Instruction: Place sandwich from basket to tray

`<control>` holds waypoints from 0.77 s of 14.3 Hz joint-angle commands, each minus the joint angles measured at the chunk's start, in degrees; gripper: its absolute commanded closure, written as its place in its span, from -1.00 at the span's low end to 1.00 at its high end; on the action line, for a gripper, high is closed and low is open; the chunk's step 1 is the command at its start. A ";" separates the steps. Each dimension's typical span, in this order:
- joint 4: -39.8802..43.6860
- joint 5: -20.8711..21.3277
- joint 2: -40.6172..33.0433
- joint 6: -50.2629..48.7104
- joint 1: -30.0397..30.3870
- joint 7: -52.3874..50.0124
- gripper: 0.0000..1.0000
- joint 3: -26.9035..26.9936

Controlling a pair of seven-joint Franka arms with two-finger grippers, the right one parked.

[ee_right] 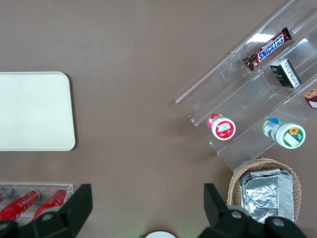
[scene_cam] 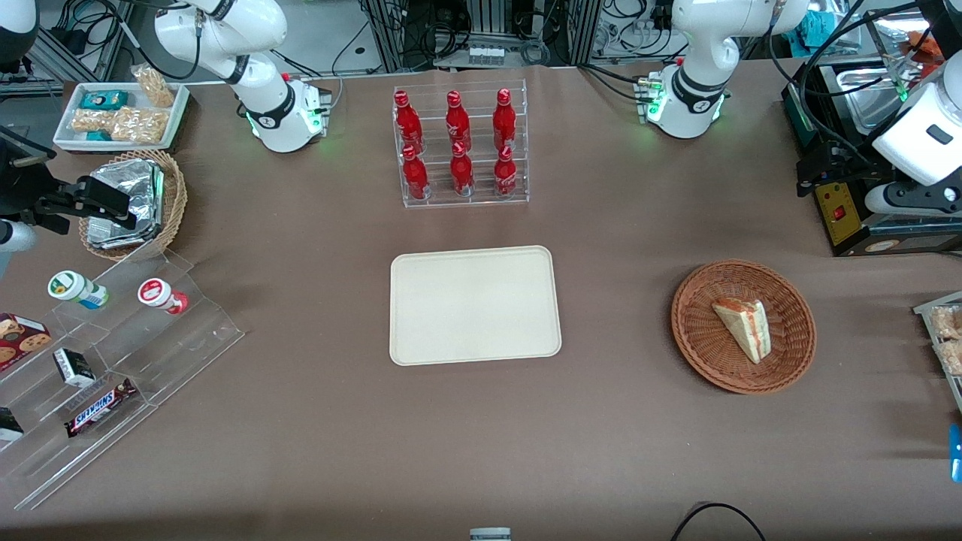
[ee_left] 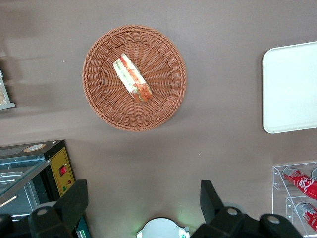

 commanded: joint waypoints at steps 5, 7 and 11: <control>0.64 0.12 0.27 0.21 -0.18 0.15 -1.00 0.39; 0.29 0.29 0.35 0.22 -0.27 0.15 -1.00 0.39; -0.49 0.56 0.35 0.21 -0.18 0.15 -1.00 0.39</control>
